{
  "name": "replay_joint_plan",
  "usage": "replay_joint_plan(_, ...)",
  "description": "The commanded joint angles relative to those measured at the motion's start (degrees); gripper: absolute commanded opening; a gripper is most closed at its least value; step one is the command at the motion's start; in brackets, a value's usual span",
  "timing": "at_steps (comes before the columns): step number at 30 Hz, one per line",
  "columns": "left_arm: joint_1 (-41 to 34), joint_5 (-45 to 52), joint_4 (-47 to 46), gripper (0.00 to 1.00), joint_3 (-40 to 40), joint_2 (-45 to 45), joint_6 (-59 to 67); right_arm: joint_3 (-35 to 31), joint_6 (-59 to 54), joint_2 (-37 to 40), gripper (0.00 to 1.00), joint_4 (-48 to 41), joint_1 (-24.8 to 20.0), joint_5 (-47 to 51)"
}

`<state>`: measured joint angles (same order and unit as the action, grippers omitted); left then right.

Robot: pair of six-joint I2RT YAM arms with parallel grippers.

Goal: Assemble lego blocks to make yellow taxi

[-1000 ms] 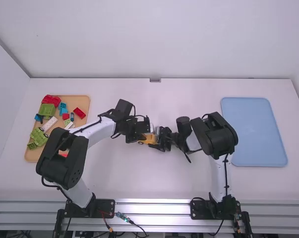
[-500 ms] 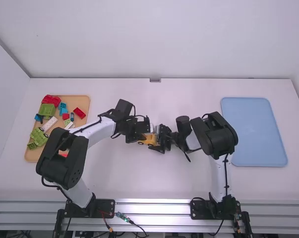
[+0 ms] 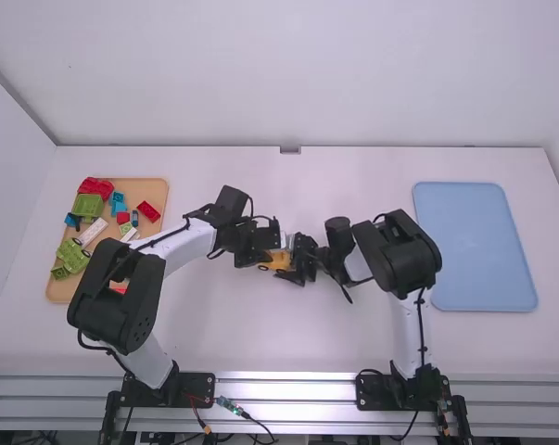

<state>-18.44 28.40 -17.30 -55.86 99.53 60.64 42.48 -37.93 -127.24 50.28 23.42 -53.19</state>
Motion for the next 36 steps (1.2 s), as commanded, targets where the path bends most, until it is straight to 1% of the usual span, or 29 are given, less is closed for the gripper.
replay_joint_plan(1,-0.26,0.63,-0.35,0.02,0.81,0.20,0.24,1.09,1.31,-0.84,0.84,-0.93,1.25,2.71)
replay_joint_plan(4,-0.20,0.66,-0.32,0.02,0.81,0.20,0.28,1.36,0.13,-0.84,0.77,-2.07,1.36,2.58)
replay_joint_plan(7,0.00,0.44,-0.39,0.02,0.81,0.20,0.26,0.98,-0.01,-0.84,0.66,-1.57,1.22,2.51)
replay_joint_plan(9,-0.07,0.48,-0.56,0.02,0.81,0.20,0.33,0.57,-0.05,-0.84,0.66,-0.82,0.94,2.49)
replay_joint_plan(12,0.09,0.63,-1.37,0.02,0.81,0.20,0.66,-0.22,-0.01,-0.84,0.68,0.40,0.85,2.56)
replay_joint_plan(20,-0.26,1.27,-1.39,0.02,0.81,0.20,0.68,0.44,-0.09,-0.84,0.66,-1.33,0.94,2.23)
replay_joint_plan(21,-0.26,1.36,-1.39,0.02,0.81,0.20,0.70,0.61,-0.18,-0.84,0.63,-1.65,0.94,2.23)
replay_joint_plan(22,-0.28,1.40,-1.37,0.02,0.81,0.37,0.92,0.92,-0.51,-0.84,0.56,-2.35,0.96,2.21)
replay_joint_plan(23,-0.28,1.81,-1.33,0.02,0.81,0.81,2.05,1.09,-1.27,-0.84,0.47,-3.05,0.94,1.84)
replay_joint_plan(24,-0.26,2.43,-1.39,0.02,0.81,1.20,2.84,1.22,-2.17,-0.84,0.42,-3.62,0.96,1.36)
replay_joint_plan(27,-0.28,2.45,-1.70,0.02,0.81,1.99,3.04,1.75,-4.00,-0.84,0.34,-5.35,0.90,0.39)
replay_joint_plan(32,-0.28,2.34,-1.26,0.02,0.81,1.99,3.10,1.68,-4.33,-0.84,0.31,-5.28,0.90,0.46)
replay_joint_plan(36,-0.28,2.40,-1.33,0.02,0.81,1.99,2.78,0.92,-4.97,-0.84,0.31,-4.41,0.90,0.46)
